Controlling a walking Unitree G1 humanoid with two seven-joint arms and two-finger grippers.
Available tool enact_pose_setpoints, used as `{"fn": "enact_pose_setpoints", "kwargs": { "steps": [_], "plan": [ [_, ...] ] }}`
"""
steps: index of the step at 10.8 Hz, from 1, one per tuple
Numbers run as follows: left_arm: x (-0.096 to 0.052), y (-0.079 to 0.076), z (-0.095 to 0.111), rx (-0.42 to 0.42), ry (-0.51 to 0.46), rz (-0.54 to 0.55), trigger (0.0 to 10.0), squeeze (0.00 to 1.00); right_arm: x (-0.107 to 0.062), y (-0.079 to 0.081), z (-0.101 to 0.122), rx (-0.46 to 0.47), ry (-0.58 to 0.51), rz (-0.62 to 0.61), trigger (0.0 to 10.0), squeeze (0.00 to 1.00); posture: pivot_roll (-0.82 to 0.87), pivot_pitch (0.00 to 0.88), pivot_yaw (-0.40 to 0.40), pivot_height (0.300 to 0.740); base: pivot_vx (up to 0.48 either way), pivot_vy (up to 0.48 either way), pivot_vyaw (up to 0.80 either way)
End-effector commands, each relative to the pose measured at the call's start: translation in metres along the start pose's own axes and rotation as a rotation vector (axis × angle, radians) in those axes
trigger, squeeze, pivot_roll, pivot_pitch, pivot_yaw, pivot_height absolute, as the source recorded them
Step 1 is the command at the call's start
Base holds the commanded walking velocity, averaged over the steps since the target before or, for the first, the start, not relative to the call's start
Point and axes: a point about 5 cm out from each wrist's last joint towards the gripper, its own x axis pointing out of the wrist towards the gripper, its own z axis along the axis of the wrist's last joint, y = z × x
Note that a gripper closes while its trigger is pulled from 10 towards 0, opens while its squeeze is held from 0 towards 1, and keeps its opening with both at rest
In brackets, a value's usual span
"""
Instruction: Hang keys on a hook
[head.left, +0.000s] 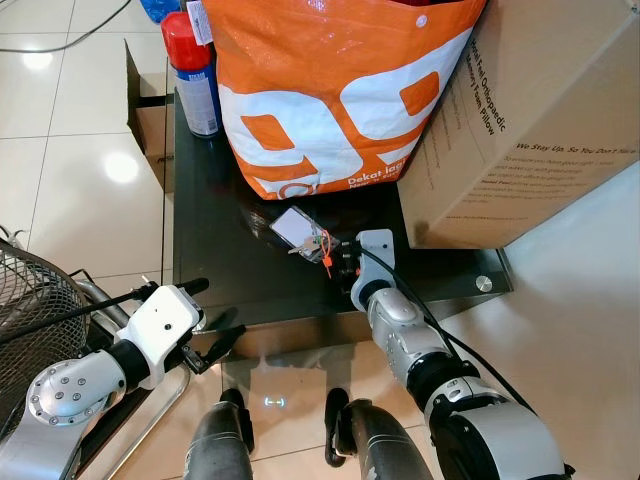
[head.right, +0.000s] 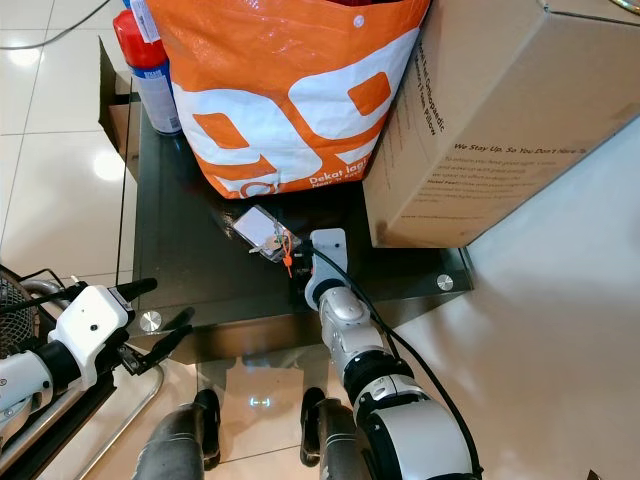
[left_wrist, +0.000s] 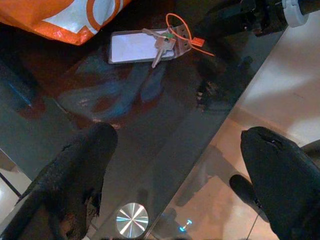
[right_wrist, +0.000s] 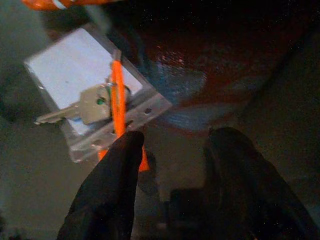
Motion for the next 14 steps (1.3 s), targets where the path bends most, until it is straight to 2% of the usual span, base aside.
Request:
{"fn": "enact_pose_setpoints", "kwargs": {
  "steps": [1,2,3,6,7,8,14],
  "plan": [
    [-0.001,-0.005,-0.004,-0.007,0.021,-0.027,10.0,0.3,0.003,0.031,0.002,0.067,-0.008,0.075,6.9,0.0,0.24,0.342,-0.121,0.74,0.0,0.0,0.0],
    [-0.001,-0.006,-0.004,-0.008,0.021,-0.028,10.0,0.29,0.003,0.035,0.001,0.07,-0.019,0.115,4.7,0.0,0.24,0.342,-0.121,0.74,0.0,0.0,0.0],
    [-0.001,-0.006,-0.004,-0.01,0.021,-0.028,10.0,0.29,0.001,0.038,-0.001,0.057,-0.024,0.155,4.1,0.0,0.24,0.343,-0.122,0.74,0.0,0.0,0.0],
    [-0.001,-0.007,-0.004,-0.011,0.02,-0.029,10.0,0.29,-0.006,0.045,-0.016,-0.081,0.003,0.273,4.1,0.0,0.24,0.343,-0.123,0.74,0.0,0.0,0.0],
    [-0.001,-0.008,-0.004,-0.012,0.02,-0.03,10.0,0.29,-0.008,0.045,-0.023,-0.134,0.028,0.266,4.3,0.0,0.24,0.345,-0.122,0.74,0.0,0.0,0.0],
    [-0.001,-0.008,-0.004,-0.012,0.021,-0.031,10.0,0.29,-0.008,0.044,-0.024,-0.148,0.037,0.244,10.0,0.0,0.24,0.345,-0.122,0.74,0.0,0.0,0.0],
    [-0.002,-0.009,-0.003,-0.011,0.021,-0.033,10.0,0.29,-0.009,0.036,-0.036,-0.249,0.129,0.169,10.0,0.0,0.24,0.35,-0.122,0.74,0.0,0.0,0.0]
  ]
}}
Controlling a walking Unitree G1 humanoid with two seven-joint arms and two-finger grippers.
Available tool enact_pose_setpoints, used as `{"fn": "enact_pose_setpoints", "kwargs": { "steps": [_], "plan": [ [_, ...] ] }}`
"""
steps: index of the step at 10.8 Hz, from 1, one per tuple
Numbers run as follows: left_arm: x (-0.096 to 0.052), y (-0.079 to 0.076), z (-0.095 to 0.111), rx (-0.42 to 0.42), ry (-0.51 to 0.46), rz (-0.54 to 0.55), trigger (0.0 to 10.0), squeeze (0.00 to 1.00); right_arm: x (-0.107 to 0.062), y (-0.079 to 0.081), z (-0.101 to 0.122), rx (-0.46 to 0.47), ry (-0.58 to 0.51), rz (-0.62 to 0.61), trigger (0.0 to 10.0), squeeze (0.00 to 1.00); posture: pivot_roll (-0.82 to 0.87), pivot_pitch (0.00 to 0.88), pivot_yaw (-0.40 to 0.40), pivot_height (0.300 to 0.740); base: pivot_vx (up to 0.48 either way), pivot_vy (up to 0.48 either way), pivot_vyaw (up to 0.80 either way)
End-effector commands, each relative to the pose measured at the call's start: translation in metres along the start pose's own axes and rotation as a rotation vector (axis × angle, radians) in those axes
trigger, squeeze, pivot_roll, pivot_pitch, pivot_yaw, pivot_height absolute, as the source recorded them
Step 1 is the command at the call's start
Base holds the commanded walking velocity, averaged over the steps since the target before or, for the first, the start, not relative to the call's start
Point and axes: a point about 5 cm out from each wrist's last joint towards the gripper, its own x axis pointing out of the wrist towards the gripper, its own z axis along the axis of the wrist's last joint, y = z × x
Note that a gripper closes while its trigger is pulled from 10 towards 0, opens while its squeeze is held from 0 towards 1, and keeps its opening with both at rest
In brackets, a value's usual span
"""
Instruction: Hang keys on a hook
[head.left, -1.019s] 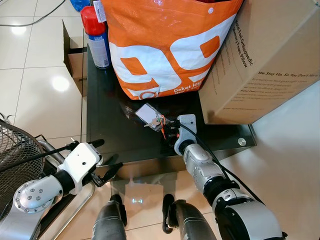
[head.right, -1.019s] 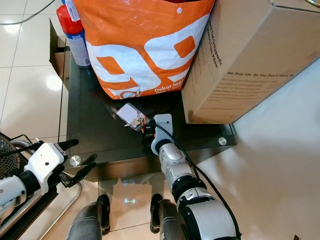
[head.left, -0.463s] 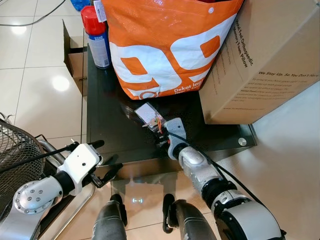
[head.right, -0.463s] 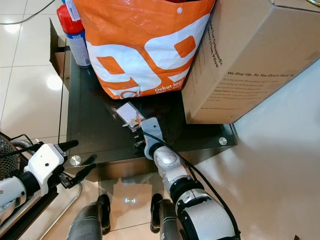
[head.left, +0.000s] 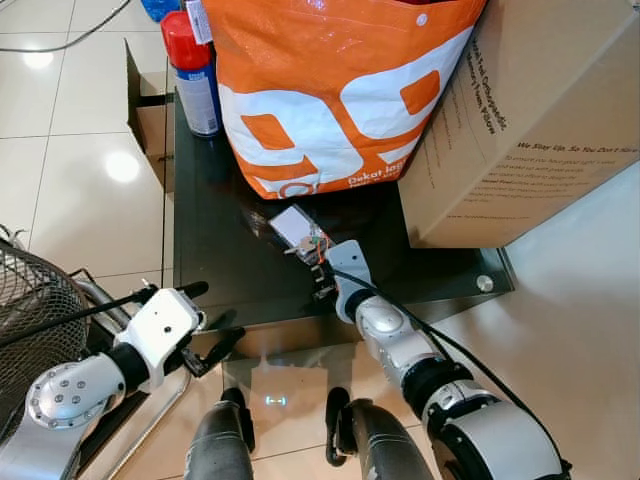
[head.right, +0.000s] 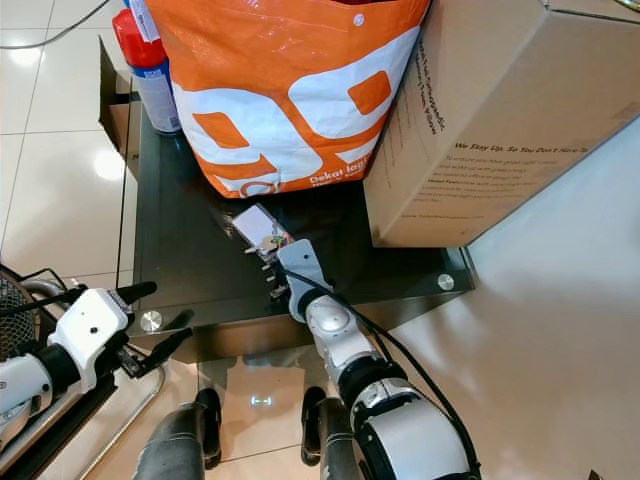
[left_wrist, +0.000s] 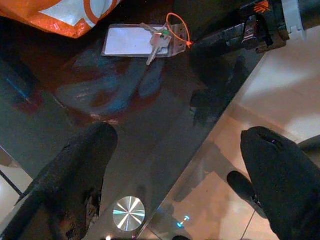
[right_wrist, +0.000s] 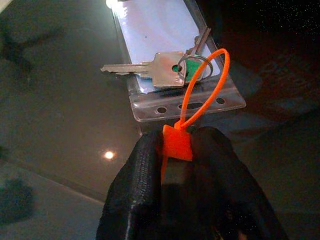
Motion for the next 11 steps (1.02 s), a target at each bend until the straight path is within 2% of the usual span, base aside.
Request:
{"fn": "enact_pose_setpoints", "kwargs": {
  "steps": [1,2,4,5,6,7,11],
  "plan": [
    [-0.0008,-0.0074,-0.0009,-0.002,0.009,-0.032,10.0,0.29,-0.0042,0.0232,-0.0216,0.049,0.096,0.033,10.0,0.0,0.24,0.352,-0.121,0.74,0.0,0.0,0.0],
    [-0.0006,-0.0074,-0.0008,-0.003,0.009,-0.033,10.0,0.3,-0.0044,0.0237,-0.0222,0.071,0.096,0.035,10.0,0.98,0.24,0.353,-0.121,0.74,0.0,0.0,0.0],
    [-0.0006,-0.0077,-0.0007,-0.003,0.01,-0.034,10.0,0.29,-0.0046,0.0235,-0.0231,0.071,0.102,0.028,10.0,1.0,0.24,0.353,-0.12,0.74,0.0,0.0,0.0],
    [-0.0006,-0.0077,-0.0006,-0.003,0.01,-0.035,10.0,0.29,-0.0048,0.0239,-0.0241,0.055,0.11,0.029,8.8,0.0,0.24,0.353,-0.12,0.74,0.0,0.0,0.0],
    [-0.0006,-0.0077,-0.0006,-0.003,0.01,-0.035,10.0,0.29,-0.005,0.0241,-0.0247,0.052,0.113,0.029,3.5,0.0,0.24,0.353,-0.12,0.74,0.0,0.0,0.0],
    [-0.0005,-0.0076,-0.0005,-0.003,0.01,-0.035,10.0,0.29,-0.0051,0.0241,-0.0251,0.052,0.115,0.027,0.0,0.0,0.24,0.353,-0.12,0.74,0.0,0.0,0.0],
    [-0.0001,-0.0072,-0.0005,-0.004,0.01,-0.035,10.0,0.29,-0.0061,0.0224,-0.0272,0.06,0.12,0.02,0.0,0.0,0.24,0.352,-0.12,0.74,0.0,0.0,0.0]
  ]
}}
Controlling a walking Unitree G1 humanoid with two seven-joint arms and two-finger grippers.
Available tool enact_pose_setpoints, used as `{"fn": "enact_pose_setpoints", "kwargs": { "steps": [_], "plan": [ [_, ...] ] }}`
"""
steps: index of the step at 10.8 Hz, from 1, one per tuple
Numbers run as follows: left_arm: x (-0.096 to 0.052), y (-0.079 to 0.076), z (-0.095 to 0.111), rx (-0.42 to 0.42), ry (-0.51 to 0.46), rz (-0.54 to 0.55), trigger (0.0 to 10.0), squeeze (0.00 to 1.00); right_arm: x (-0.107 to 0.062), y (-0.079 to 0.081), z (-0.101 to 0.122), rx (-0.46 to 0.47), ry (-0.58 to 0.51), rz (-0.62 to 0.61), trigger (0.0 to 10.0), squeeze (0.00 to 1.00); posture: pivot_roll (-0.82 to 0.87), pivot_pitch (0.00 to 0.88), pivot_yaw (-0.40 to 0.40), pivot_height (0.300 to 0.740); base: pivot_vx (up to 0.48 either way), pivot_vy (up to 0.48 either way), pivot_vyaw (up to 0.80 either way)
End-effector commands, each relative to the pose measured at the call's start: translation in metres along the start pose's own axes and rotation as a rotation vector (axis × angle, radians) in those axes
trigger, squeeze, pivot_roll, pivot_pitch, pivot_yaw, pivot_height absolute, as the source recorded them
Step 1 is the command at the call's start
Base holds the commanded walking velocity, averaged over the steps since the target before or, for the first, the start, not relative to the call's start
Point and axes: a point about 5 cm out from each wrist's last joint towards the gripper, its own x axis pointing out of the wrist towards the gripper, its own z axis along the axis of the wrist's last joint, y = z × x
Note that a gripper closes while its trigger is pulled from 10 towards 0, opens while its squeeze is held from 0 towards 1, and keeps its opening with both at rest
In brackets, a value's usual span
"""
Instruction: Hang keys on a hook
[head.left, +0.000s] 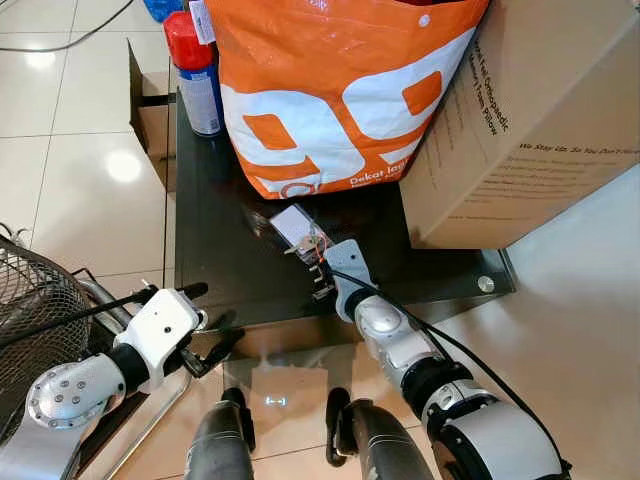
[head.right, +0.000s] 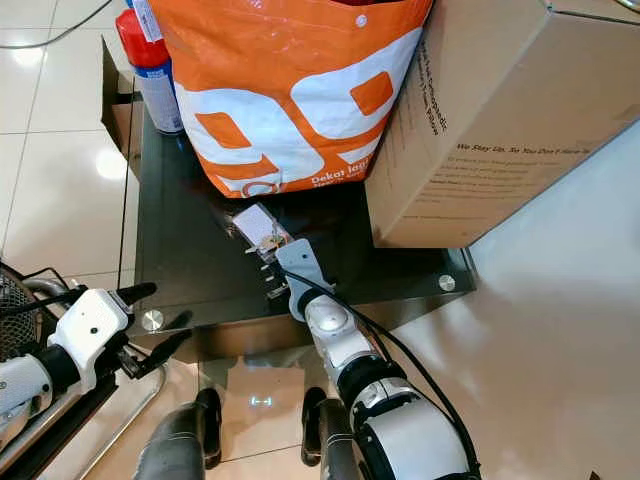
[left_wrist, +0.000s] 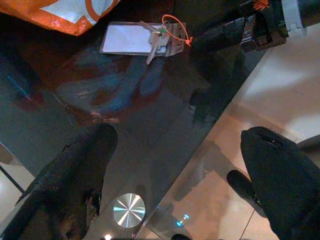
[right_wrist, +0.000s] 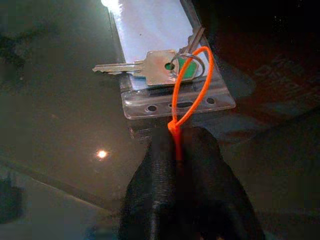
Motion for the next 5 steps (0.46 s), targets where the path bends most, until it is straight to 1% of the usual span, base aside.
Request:
{"fn": "enact_pose_setpoints", "kwargs": {
  "steps": [1,3,5],
  "plan": [
    [0.0,-0.007,-0.001,-0.002,0.008,-0.034,10.0,0.29,-0.007,0.021,-0.028,0.066,0.115,0.03,0.0,0.0,0.24,0.349,-0.121,0.74,0.0,0.0,0.0],
    [0.002,-0.007,-0.001,-0.005,0.003,-0.027,10.0,0.29,-0.008,0.01,-0.027,0.027,0.096,0.002,0.0,0.0,0.23,0.331,-0.13,0.74,0.0,0.0,0.0],
    [0.008,-0.007,-0.001,-0.015,-0.021,-0.006,10.0,0.29,-0.014,-0.007,-0.022,0.16,-0.018,0.046,0.0,0.0,0.21,0.275,-0.142,0.74,0.0,0.0,0.0]
  ]
}}
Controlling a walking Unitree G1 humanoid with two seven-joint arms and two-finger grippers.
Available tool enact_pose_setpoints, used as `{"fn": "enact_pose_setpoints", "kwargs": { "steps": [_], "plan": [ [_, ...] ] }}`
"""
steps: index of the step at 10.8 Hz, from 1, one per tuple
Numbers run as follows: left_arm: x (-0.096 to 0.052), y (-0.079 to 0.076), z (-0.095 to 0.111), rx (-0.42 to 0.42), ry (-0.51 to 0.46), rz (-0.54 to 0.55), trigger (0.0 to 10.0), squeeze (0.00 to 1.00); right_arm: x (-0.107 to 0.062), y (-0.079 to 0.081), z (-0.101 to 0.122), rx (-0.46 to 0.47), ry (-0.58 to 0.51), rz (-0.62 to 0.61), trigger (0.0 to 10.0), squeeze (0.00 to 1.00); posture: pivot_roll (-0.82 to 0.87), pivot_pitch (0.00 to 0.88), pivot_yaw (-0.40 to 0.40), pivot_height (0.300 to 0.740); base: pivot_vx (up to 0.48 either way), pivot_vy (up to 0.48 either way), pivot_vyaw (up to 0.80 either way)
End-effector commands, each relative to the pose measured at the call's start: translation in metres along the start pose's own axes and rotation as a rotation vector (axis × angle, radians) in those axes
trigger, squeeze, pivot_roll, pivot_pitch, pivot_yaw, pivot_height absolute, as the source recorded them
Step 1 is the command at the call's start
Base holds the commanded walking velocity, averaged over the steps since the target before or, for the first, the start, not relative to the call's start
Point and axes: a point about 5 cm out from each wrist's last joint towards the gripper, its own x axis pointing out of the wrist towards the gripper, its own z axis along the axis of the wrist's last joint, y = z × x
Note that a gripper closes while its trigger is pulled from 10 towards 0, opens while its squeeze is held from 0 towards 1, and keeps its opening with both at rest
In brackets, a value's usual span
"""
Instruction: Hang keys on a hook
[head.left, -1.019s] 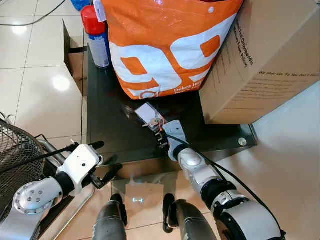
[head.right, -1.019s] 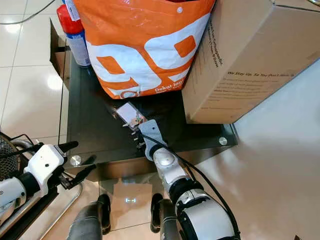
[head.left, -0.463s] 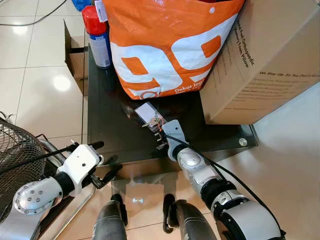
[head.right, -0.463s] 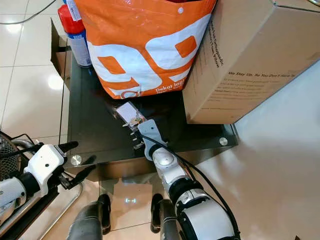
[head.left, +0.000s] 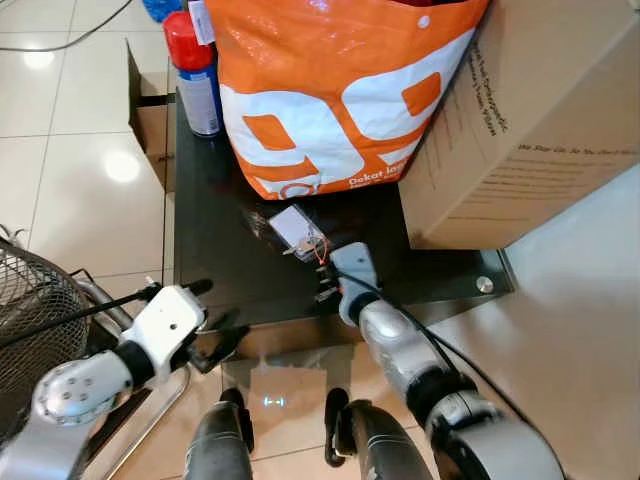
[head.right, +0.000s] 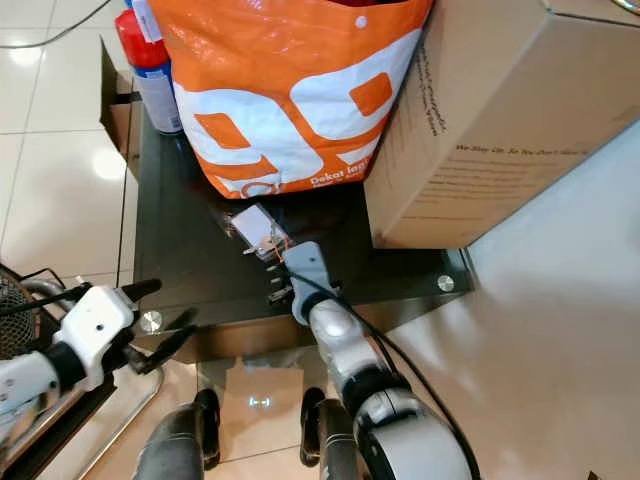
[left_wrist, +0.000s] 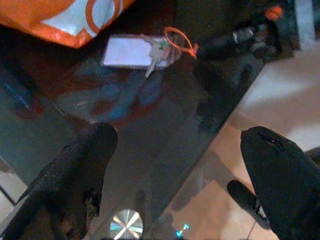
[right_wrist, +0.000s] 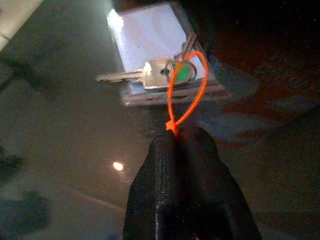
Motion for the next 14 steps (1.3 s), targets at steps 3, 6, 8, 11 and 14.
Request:
{"fn": "enact_pose_setpoints", "kwargs": {
  "steps": [3,6,8,11,14],
  "plan": [
    [0.018,-0.004,0.004,-0.068,-0.062,0.04,10.0,0.29,-0.021,-0.024,-0.004,-0.006,-0.054,0.018,0.0,0.0,0.16,0.17,-0.119,0.74,0.0,0.0,0.0],
    [0.047,-0.001,0.021,-0.172,-0.179,0.166,10.0,0.29,-0.055,-0.052,0.03,0.047,-0.25,-0.031,0.0,0.0,0.07,0.039,-0.069,0.74,0.0,0.0,0.0],
    [0.065,0.009,0.034,-0.192,-0.239,0.249,10.0,0.29,-0.086,-0.06,0.053,0.009,-0.357,-0.135,0.0,0.0,0.02,0.0,-0.032,0.74,0.0,0.0,0.0],
    [0.071,0.006,0.019,-0.136,-0.174,0.252,10.0,0.28,-0.094,-0.064,0.031,-0.025,-0.213,-0.188,10.0,0.0,0.04,0.0,-0.068,0.74,0.0,0.0,0.0],
    [0.064,0.004,0.005,-0.16,-0.139,0.344,10.0,0.27,-0.11,-0.077,0.011,-0.009,-0.107,-0.309,10.0,1.0,0.05,0.0,-0.09,0.74,0.0,0.0,0.0]
  ]
}}
